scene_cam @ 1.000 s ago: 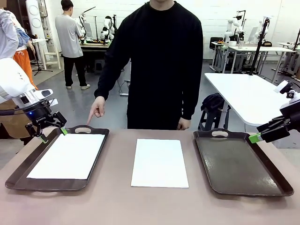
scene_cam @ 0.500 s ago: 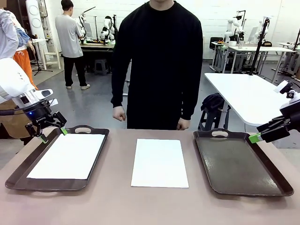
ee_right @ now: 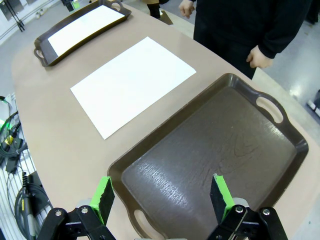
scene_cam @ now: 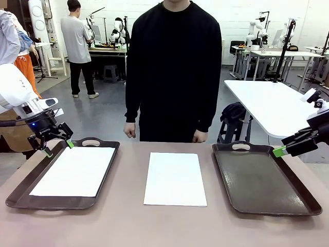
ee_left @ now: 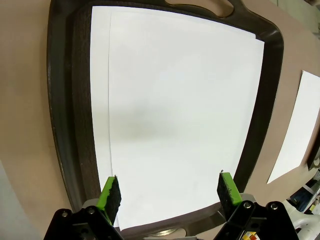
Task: Sort the A4 documents.
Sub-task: Receive the A4 Paper.
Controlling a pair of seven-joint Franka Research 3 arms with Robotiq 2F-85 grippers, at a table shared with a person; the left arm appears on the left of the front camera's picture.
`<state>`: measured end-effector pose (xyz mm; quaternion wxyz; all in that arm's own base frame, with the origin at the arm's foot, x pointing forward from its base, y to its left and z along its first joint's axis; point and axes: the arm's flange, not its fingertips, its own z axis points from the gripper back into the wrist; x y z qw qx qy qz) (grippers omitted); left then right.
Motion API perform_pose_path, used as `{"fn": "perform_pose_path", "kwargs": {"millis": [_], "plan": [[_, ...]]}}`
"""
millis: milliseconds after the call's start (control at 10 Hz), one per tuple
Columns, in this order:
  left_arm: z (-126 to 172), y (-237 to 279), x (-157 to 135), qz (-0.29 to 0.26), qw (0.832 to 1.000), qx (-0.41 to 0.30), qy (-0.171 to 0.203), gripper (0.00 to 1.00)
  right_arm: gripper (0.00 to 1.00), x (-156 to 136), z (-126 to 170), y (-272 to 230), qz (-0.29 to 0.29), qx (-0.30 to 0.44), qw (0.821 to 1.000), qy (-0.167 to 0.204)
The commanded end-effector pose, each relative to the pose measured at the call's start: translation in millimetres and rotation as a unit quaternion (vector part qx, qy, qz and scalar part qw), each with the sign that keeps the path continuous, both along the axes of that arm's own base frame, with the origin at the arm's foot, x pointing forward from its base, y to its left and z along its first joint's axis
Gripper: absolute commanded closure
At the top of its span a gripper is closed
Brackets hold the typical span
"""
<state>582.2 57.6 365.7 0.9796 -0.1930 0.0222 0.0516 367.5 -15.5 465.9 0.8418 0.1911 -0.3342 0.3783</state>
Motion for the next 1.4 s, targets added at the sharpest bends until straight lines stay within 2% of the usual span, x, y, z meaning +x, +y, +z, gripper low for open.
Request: {"fn": "perform_pose_path", "kwargs": {"millis": [0,200,300,400,500,600,700,900,1100,1200,1300], "plan": [[0.9,0.0,0.6,-0.005,1.0,0.005,-0.001,0.0,0.0,4.5,-1.8,-0.3,0.008,0.012,1.0,-0.005],[0.0,0.0,0.0,0.0,1.0,0.0,0.0,0.0,0.0,4.5,-1.8,-0.3,0.008,0.012,1.0,-0.005],[27.2,-3.6,-0.6,0.003,0.999,0.013,-0.053,0.0,0.0,4.5,-1.8,-0.3,0.008,0.012,1.0,-0.005],[54.9,-6.4,-7.9,-0.004,0.992,0.018,-0.121,0.0,0.0,4.5,-1.8,-0.3,0.008,0.012,1.0,-0.005],[80.0,-8.9,-22.0,-0.028,0.983,0.002,-0.181,0.0,0.0,4.5,-1.8,-0.3,0.008,0.012,1.0,-0.005],[95.3,-10.1,-35.2,-0.053,0.973,-0.019,-0.225,0.0,0.0,4.5,-1.8,-0.3,0.008,0.012,1.0,-0.005],[101.5,-10.1,-46.3,-0.08,0.963,-0.043,-0.253,0.0,0.0,4.5,-1.8,-0.3,0.008,0.012,1.0,-0.005],[102.0,-9.9,-64.1,-0.113,0.948,-0.093,-0.281,0.0,0.0,4.5,-1.8,-0.3,0.008,0.012,1.0,-0.005],[107.6,-15.0,-91.0,-0.18,0.919,-0.125,-0.327,0.0,0.0,4.5,-1.8,-0.3,0.008,0.012,1.0,-0.005],[114.4,-18.7,-103.4,-0.193,0.91,-0.108,-0.352,0.0,0.0,4.5,-1.8,-0.3,0.008,0.012,1.0,-0.005],[117.5,-20.8,-110.4,-0.19,0.903,-0.051,-0.382,0.0,0.0,4.5,-1.8,-0.3,0.008,0.012,1.0,-0.005]]}}
